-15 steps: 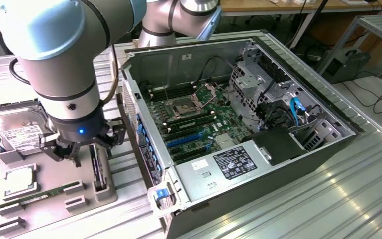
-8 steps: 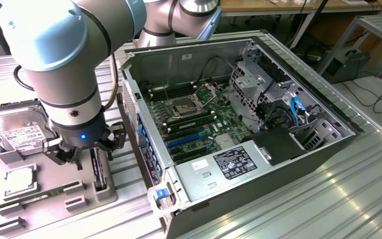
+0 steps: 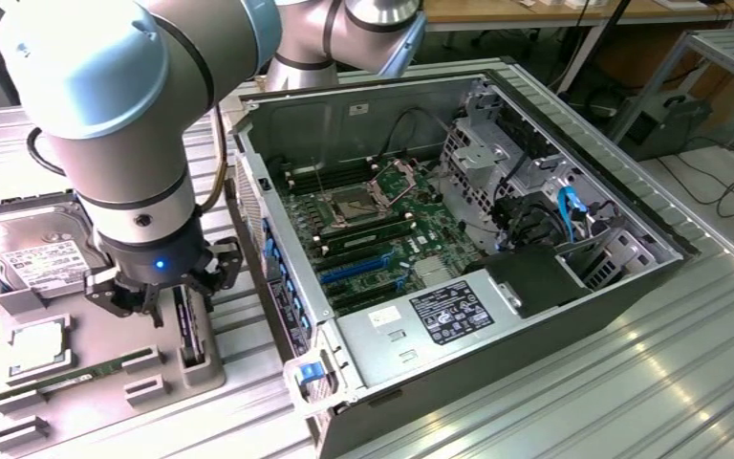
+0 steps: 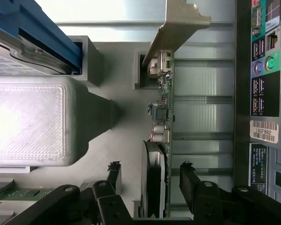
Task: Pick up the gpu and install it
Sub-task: 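Pick up the gpu and move the gpu toward the slot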
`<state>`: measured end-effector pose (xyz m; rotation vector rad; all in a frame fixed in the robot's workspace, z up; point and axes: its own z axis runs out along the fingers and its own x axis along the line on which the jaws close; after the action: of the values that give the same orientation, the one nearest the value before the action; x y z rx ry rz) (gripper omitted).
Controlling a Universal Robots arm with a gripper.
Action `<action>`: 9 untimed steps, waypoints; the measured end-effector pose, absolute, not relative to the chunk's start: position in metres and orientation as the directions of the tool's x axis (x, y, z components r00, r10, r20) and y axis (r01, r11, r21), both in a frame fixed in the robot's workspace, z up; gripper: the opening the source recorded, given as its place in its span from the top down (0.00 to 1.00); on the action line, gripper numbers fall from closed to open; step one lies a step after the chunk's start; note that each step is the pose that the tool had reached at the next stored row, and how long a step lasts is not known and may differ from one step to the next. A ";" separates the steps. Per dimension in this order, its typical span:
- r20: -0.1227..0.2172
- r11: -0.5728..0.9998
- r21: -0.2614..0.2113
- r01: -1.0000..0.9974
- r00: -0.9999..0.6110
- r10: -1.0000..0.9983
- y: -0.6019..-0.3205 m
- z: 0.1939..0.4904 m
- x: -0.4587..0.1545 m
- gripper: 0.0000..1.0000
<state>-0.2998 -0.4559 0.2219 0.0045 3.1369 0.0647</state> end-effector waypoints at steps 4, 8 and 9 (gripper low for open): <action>-0.004 0.999 0.041 0.029 -1.000 0.029 -0.457 0.222 -0.300 0.43; -0.004 0.997 0.041 0.072 -0.997 0.072 -0.457 0.222 -0.300 0.43; -0.004 0.997 0.041 0.072 -0.997 0.072 -0.457 0.222 -0.300 0.43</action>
<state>-0.2998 -0.4569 0.2218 0.1127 3.1335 0.0636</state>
